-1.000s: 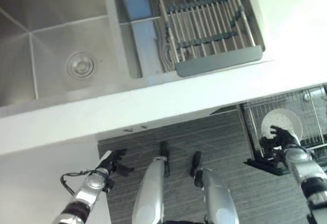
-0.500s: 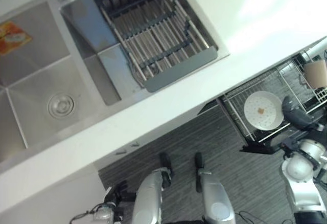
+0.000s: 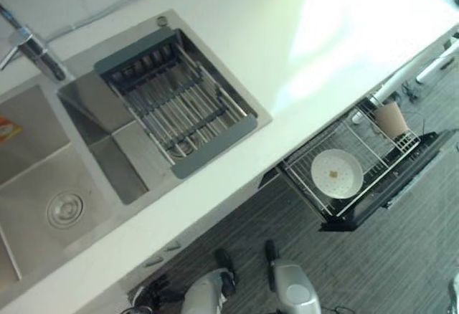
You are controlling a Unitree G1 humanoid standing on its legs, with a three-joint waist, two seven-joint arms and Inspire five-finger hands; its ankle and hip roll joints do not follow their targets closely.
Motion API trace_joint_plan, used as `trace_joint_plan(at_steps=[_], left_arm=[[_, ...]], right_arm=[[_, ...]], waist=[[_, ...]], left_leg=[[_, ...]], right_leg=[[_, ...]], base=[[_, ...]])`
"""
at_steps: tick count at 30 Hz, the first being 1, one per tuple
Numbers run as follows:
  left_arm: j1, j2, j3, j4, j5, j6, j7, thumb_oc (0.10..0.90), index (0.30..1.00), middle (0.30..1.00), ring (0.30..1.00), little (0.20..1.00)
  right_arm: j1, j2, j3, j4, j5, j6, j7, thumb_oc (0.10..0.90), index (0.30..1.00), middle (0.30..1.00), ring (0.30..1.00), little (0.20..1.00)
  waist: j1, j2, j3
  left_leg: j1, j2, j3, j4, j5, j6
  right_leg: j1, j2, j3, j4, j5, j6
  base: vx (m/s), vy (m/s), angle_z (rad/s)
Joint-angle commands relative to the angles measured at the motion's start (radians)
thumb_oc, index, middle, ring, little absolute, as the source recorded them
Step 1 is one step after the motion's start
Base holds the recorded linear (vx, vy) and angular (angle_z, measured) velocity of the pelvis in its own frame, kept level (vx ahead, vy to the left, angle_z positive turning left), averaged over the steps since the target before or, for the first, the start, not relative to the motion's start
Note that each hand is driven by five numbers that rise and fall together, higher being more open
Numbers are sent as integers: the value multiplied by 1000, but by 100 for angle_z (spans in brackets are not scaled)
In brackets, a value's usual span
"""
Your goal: Place the dishes in the dishwasher.
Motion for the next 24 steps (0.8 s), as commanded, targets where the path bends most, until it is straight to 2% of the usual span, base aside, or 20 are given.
trace_joint_plan(at_steps=[1, 3, 5, 6, 7, 8, 10, 11, 12, 14, 16, 18, 21, 23, 24], left_arm=[[23, 3, -12, 26, -53, -22, -14, 800, 900, 900, 900, 900], [10, 3, -23, 33, -89, -11, -7, 800, 900, 900, 900, 900], [8, -8, -22, 34, -137, -7, 2, 800, 900, 900, 900, 900], [8, -8, -22, 34, -137, -7, 2, 800, 900, 900, 900, 900], [0, -28, -15, 36, -207, -6, 9, 800, 900, 900, 900, 900], [-1, -34, -17, 31, -214, -13, 10, 800, 900, 900, 900, 900], [-5, -39, -21, 5, -215, -15, 20, 800, 900, 900, 900, 900], [-8, -39, -26, -15, -222, -18, 28, 800, 900, 900, 900, 900], [-9, -36, -29, -31, -224, -15, 32, 800, 900, 900, 900, 900], [-12, -22, -22, -70, -266, 5, 37, 800, 900, 900, 900, 900], [-14, -10, -5, -103, -374, 54, 1, 800, 900, 900, 900, 900], [-21, 2, 12, -151, -314, 21, -23, 800, 900, 900, 900, 900], [-36, 23, -15, -250, -322, 16, 5, 800, 900, 900, 900, 900], [-41, 66, -37, -351, -325, 9, 42, 800, 900, 900, 900, 900], [-39, 77, -40, -365, -324, 7, 42, 800, 900, 900, 900, 900]], right_arm=[[-49, -23, -105, 98, 748, -44, 446, 800, 900, 900, 900, 900], [-66, -47, -82, 216, 594, -29, 450, 800, 900, 900, 900, 900], [-82, -51, -34, 238, 403, 47, 387, 800, 900, 900, 900, 900], [-82, -51, -34, 238, 403, 47, 387, 800, 900, 900, 900, 900], [-84, -79, 38, 348, 225, 116, 375, 800, 900, 900, 900, 900], [-86, -93, 72, 373, 111, 164, 392, 800, 900, 900, 900, 900], [-99, -126, 150, 402, -26, 210, 396, 800, 900, 900, 900, 900], [-116, -151, 208, 415, -151, 243, 404, 800, 900, 900, 900, 900], [-127, -171, 262, 423, -191, 250, 395, 800, 900, 900, 900, 900], [-160, -198, 355, 418, -254, 271, 389, 800, 900, 900, 900, 900], [-195, -219, 413, 400, -259, 296, 411, 800, 900, 900, 900, 900], [-226, -240, 463, 386, -292, 307, 414, 800, 900, 900, 900, 900], [-269, -290, 505, 354, -333, 326, 453, 800, 900, 900, 900, 900], [-339, -370, 571, 306, -361, 328, 499, 800, 900, 900, 900, 900], [-357, -390, 583, 291, -360, 330, 510, 800, 900, 900, 900, 900]], waist=[[4, 41, -21], [16, 49, -22], [21, 53, -23], [21, 53, -23], [28, 57, -17], [35, 59, -10], [45, 61, 7], [56, 63, 22], [67, 63, 34], [87, 61, 63], [101, 60, 87], [116, 61, 111], [135, 70, 124], [163, 76, 124], [170, 76, 124]], left_leg=[[43, 41, -60, 75, -120, -10], [49, 46, -69, 75, -116, -15], [49, 49, -72, 75, -114, -15], [49, 49, -72, 75, -114, -15], [40, 60, -72, 75, -103, -28], [37, 61, -75, 75, -99, -30], [28, 60, -83, 75, -91, -33], [16, 60, -87, 75, -82, -36], [20, 52, -103, 75, -95, -42], [-6, 43, -114, 75, -77, -40], [-44, 41, -122, 99, -70, -37], [-92, 42, -128, 142, -72, -29], [-204, 42, -144, 230, -80, -23], [-341, 46, -174, 333, -98, -15], [-367, 45, -181, 353, -102, -15]], right_leg=[[-48, 14, -51, 155, -96, -16], [-36, 17, -60, 158, -101, -24], [-30, 20, -68, 156, -105, -29], [-30, 20, -68, 156, -105, -29], [-38, 22, -91, 170, -111, -39], [-38, 20, -102, 177, -116, -44], [-45, 17, -119, 190, -124, -54], [-57, 14, -132, 205, -129, -62], [-59, 9, -129, 229, -157, -58], [-97, 0, -145, 277, -167, -67], [-138, -4, -155, 321, -173, -73], [-184, -8, -167, 383, -188, -78], [-284, -27, -185, 500, -219, -92], [-392, -37, -188, 615, -258, -114], [-412, -38, -191, 635, -265, -117]], base=[[88, -29, -5], [82, -18, -6], [41, -19, -4], [35, -34, 0], [23, -45, 2], [10, -64, 18], [-59, -62, 34], [-28, -70, 37], [-29, -96, 31], [-85, -137, 31], [-133, -143, 34], [-88, -139, 31], [-72, -124, 28], [-48, -188, 21], [-33, -119, 9]])
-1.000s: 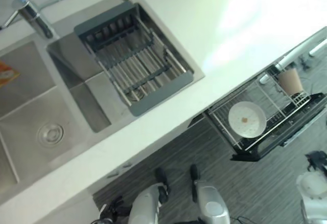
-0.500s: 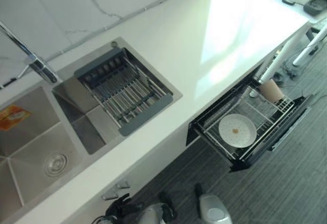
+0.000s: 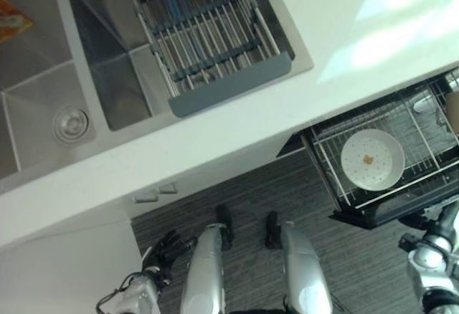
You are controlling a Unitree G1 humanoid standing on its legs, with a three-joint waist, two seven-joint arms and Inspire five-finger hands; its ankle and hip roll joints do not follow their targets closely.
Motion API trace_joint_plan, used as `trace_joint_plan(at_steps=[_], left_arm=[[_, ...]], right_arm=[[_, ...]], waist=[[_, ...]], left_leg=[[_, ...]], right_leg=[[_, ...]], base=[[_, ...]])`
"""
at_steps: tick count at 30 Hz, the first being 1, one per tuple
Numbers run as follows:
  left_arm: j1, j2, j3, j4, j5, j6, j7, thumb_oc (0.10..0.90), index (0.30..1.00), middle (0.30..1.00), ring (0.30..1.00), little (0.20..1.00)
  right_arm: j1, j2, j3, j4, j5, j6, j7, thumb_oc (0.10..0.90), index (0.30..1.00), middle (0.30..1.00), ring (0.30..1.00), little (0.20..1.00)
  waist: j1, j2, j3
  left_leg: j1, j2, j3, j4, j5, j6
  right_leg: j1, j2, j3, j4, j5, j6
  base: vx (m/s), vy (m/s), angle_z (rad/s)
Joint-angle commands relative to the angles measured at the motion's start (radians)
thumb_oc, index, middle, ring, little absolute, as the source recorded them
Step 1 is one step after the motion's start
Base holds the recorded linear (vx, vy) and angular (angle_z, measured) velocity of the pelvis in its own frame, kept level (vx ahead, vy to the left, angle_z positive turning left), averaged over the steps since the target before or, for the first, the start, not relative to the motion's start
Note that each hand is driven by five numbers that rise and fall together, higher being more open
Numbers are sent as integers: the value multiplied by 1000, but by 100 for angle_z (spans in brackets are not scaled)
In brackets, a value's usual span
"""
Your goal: Place the dishes in the dishwasher.
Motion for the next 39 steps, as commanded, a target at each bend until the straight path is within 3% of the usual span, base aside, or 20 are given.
trace_joint_plan(at_steps=[1, 7, 8, 13, 20, 23, 26, 31, 35, 39], left_arm=[[34, 33, 3, -25, 4, -35, 34, 800, 900, 900, 900, 900], [62, 37, 35, -34, 16, -33, 34, 800, 900, 900, 900, 900], [67, 34, 37, -51, 52, -18, 7, 800, 900, 900, 900, 900], [87, 39, 7, -101, 68, -37, -39, 800, 900, 900, 900, 900], [93, 74, 12, -154, 59, -151, 1, 800, 900, 900, 900, 900], [98, 104, 13, -184, 105, -172, 41, 800, 900, 900, 900, 900], [105, 135, 28, -190, 99, -171, 65, 800, 900, 900, 900, 900], [120, 144, 48, -158, 67, -160, 54, 800, 900, 900, 900, 900], [136, 136, 62, -132, 58, -164, 19, 800, 900, 900, 900, 900], [141, 115, 68, -111, 24, -176, 3, 800, 900, 900, 900, 900]], right_arm=[[-34, -88, -2, -69, -38, -46, 30, 800, 900, 900, 900, 900], [-92, -138, -14, -151, -13, -97, 56, 800, 900, 900, 900, 900], [-114, -148, -14, -196, -62, -73, 107, 800, 900, 900, 900, 900], [-261, -221, 41, -306, -157, -41, 127, 800, 900, 900, 900, 900], [-548, -306, 244, -328, -263, 38, 193, 800, 900, 900, 900, 900], [-649, -323, 306, -318, -222, 99, 252, 800, 900, 900, 900, 900], [-771, -329, 386, -281, -204, 103, 233, 800, 900, 900, 900, 900], [-870, -315, 432, -245, -186, 119, 215, 800, 900, 900, 900, 900], [-874, -292, 443, -240, -198, 146, 232, 800, 900, 900, 900, 900], [-781, -250, 399, -234, -121, 164, 241, 800, 900, 900, 900, 900]], waist=[[8, 4, -24], [42, 7, -24], [55, 8, -24], [98, 14, -24], [167, 5, -24], [193, -3, -24], [225, -4, -24], [252, 9, -24], [264, 10, -24], [261, 7, -24]], left_leg=[[94, -29, -14, -53, -73, 32], [34, -39, -42, -28, -64, 28], [23, -42, -53, -39, -48, 26], [-21, -52, -81, -37, -27, 19], [-30, -54, -114, -79, 13, 8], [-40, -49, -128, -92, 30, 4], [-55, -44, -145, -108, 51, -5], [-71, -41, -160, -135, 82, -17], [-57, -38, -168, -182, 109, -26], [-22, -34, -169, -219, 119, -32]], right_leg=[[33, -22, -43, 74, -51, -3], [-19, -27, -53, 120, -60, -2], [-31, -24, -54, 120, -56, 0], [-59, -17, -62, 130, -56, -2], [-42, -6, -88, 109, -44, 0], [-38, -2, -103, 106, -40, -1], [-32, 1, -125, 105, -38, -2], [-31, 2, -142, 110, -44, -5], [-7, 15, -144, 75, -40, -2], [30, 22, -142, 39, -39, 0]], base=[[-1, -76, 7], [23, -44, 10], [26, -23, 6], [-1, -2, 2], [18, -49, 10], [26, -68, 20], [34, -62, 18], [32, -3, 7], [10, 9, -3], [-5, 48, 11]])
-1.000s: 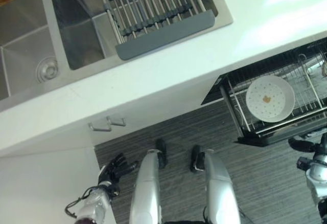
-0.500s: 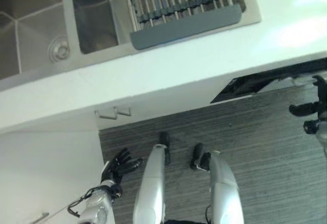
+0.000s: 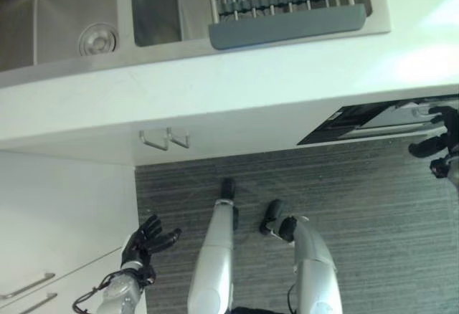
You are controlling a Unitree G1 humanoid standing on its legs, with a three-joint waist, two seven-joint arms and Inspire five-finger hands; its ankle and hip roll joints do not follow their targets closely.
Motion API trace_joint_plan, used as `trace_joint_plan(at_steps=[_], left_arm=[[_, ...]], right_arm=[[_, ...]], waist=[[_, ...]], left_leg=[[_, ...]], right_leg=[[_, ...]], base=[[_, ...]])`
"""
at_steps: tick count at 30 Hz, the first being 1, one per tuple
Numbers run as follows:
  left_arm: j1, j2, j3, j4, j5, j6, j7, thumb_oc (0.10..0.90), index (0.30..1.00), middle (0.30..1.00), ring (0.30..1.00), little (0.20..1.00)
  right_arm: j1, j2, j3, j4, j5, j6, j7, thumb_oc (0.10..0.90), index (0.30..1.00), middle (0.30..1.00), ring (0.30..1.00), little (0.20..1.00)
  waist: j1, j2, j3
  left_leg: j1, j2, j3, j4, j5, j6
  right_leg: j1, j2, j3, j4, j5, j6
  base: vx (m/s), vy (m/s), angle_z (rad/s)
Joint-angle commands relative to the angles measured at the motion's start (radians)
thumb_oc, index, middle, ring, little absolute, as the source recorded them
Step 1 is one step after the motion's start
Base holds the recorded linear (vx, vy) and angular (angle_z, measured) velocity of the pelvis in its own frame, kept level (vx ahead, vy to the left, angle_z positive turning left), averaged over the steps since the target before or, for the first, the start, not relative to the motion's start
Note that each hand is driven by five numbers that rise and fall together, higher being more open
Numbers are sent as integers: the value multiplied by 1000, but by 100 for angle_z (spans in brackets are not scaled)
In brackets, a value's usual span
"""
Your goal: Place the dishes in the dishwasher.
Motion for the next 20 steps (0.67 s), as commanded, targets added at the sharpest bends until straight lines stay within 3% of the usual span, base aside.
trace_joint_plan(at_steps=[1, 3, 6, 10, 12, 16, 17, 18, 19, 20], left_arm=[[21, 46, 11, -49, -49, -55, -25, 800, 900, 900, 900, 900], [17, 26, 22, -43, -42, -54, -40, 800, 900, 900, 900, 900], [18, -15, 43, -17, -28, -83, -17, 800, 900, 900, 900, 900], [21, -63, 103, 31, -65, -86, -19, 800, 900, 900, 900, 900], [22, -76, 113, 38, -74, -90, -23, 800, 900, 900, 900, 900], [35, -100, 119, 57, -69, -52, -62, 800, 900, 900, 900, 900], [34, -113, 111, 77, -78, -28, -96, 800, 900, 900, 900, 900], [30, -125, 106, 93, -120, 37, -148, 800, 900, 900, 900, 900], [25, -146, 98, 119, -182, 181, -230, 800, 900, 900, 900, 900], [19, -172, 79, 154, -205, 251, -262, 800, 900, 900, 900, 900]], right_arm=[[-156, 101, -68, -150, 78, -197, -17, 800, 900, 900, 900, 900], [-12, 162, -116, -175, 79, -184, -6, 800, 900, 900, 900, 900], [279, 312, -168, -189, 91, -216, -53, 800, 900, 900, 900, 900], [554, 448, -261, -138, 216, -310, -57, 800, 900, 900, 900, 900], [612, 495, -287, -123, 252, -343, -58, 800, 900, 900, 900, 900], [697, 555, -322, -105, 340, -373, -26, 800, 900, 900, 900, 900], [711, 576, -329, -86, 369, -372, -12, 800, 900, 900, 900, 900], [717, 589, -333, -70, 405, -364, -5, 800, 900, 900, 900, 900], [717, 605, -340, -40, 457, -343, 9, 800, 900, 900, 900, 900], [714, 622, -352, 4, 482, -330, 28, 800, 900, 900, 900, 900]], waist=[[86, -24, -24], [72, -30, -24], [37, -39, -24], [-24, -26, -24], [-43, -11, -24], [-82, -9, -70], [-94, -8, -89], [-104, -7, -106], [-116, -4, -126], [-125, -4, -142]], left_leg=[[128, -14, 90, -128, -12, 49], [165, -13, 96, -150, -10, 48], [260, -11, 107, -198, -8, 43], [381, 1, 131, -235, -13, 22], [399, 12, 139, -235, -1, 22], [442, 21, 159, -235, -30, 15], [457, 23, 172, -235, -41, 13], [469, 26, 181, -235, -49, 9], [484, 31, 191, -235, -59, 4], [499, 33, 201, -235, -64, -1]], right_leg=[[82, 1, 101, 88, -62, 53], [118, 2, 103, 55, -54, 56], [210, 6, 113, -25, -34, 66], [362, 13, 121, -170, 5, 91], [395, 28, 117, -206, 34, 87], [467, 33, 124, -299, 55, 98], [490, 34, 125, -328, 59, 101], [509, 34, 123, -356, 66, 104], [535, 36, 121, -394, 77, 110], [542, 27, 119, -396, 79, 114]], base=[[7, 73, 9], [16, 69, 20], [70, 84, 20], [64, 159, -7], [-20, 126, -1], [47, 92, -1], [56, 112, 0], [56, 154, -11], [39, 156, -17], [33, 169, -25]])
